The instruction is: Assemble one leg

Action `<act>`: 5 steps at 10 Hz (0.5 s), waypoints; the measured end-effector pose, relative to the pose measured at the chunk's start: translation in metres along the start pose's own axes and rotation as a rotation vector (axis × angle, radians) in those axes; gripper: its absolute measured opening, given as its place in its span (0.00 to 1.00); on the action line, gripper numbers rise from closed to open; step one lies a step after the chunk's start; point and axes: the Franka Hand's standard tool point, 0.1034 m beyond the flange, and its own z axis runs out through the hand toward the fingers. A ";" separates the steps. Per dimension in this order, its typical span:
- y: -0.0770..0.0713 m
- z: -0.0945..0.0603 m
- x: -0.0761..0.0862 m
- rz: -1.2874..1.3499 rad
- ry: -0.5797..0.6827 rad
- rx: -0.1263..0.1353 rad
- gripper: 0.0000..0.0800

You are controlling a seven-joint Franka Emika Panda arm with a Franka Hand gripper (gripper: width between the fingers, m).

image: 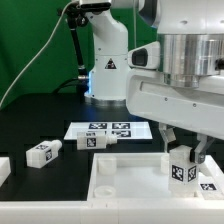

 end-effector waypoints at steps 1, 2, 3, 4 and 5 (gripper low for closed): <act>0.000 0.000 0.001 0.047 -0.004 0.002 0.35; 0.000 0.001 0.000 0.046 -0.004 0.001 0.50; 0.000 0.001 0.000 0.027 -0.004 0.000 0.50; 0.000 0.001 -0.001 -0.008 0.000 -0.003 0.67; -0.001 0.001 -0.003 -0.055 0.012 -0.011 0.78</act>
Offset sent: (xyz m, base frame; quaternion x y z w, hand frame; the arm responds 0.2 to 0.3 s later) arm 0.0000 0.0000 0.0000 0.0000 0.0000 -0.0650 0.9979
